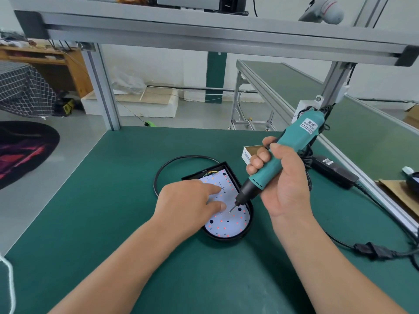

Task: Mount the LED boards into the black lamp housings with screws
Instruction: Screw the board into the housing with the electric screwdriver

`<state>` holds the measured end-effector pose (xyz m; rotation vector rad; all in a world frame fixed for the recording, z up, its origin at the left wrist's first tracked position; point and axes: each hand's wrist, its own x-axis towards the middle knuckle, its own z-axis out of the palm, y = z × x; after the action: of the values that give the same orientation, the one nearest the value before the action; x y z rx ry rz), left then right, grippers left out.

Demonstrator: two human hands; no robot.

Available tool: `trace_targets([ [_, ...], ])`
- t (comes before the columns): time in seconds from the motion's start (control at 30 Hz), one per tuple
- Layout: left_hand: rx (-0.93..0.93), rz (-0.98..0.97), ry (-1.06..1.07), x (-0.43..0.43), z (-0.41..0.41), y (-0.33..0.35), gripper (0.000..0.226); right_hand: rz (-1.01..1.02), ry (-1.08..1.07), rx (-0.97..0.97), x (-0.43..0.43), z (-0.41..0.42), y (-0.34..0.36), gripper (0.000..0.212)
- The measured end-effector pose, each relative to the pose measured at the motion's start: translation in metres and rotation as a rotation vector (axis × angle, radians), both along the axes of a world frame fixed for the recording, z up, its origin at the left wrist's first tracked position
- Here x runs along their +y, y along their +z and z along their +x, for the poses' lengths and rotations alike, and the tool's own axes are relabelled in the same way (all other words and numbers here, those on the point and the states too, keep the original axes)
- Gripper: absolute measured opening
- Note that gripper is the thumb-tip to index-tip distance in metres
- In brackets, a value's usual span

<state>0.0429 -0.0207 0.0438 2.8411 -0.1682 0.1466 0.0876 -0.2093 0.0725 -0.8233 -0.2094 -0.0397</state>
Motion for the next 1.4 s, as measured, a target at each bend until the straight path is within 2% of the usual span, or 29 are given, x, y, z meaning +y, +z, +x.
trace_targets([
  [0.2, 0.025, 0.146, -0.01, -0.007, 0.006, 0.002, 0.039, -0.09, 0.03, -0.042, 0.004, -0.002, -0.001, 0.011],
  [0.9, -0.021, 0.173, -0.029, -0.011, 0.006, -0.002, 0.033, -0.242, 0.058, -0.146, 0.012, -0.009, -0.004, 0.02],
  [1.17, 0.0, 0.2, -0.033, -0.013, 0.008, 0.0, 0.031, -0.391, 0.11, -0.317, 0.02, -0.017, -0.002, 0.002],
  [1.3, 0.013, 0.212, -0.028, -0.013, 0.009, 0.0, 0.029, -0.436, 0.134, -0.362, 0.022, -0.018, -0.003, 0.022],
  [1.4, 0.014, 0.21, -0.028, -0.014, 0.009, 0.001, 0.029, -0.408, 0.186, -0.33, 0.019, -0.017, -0.003, 0.01],
])
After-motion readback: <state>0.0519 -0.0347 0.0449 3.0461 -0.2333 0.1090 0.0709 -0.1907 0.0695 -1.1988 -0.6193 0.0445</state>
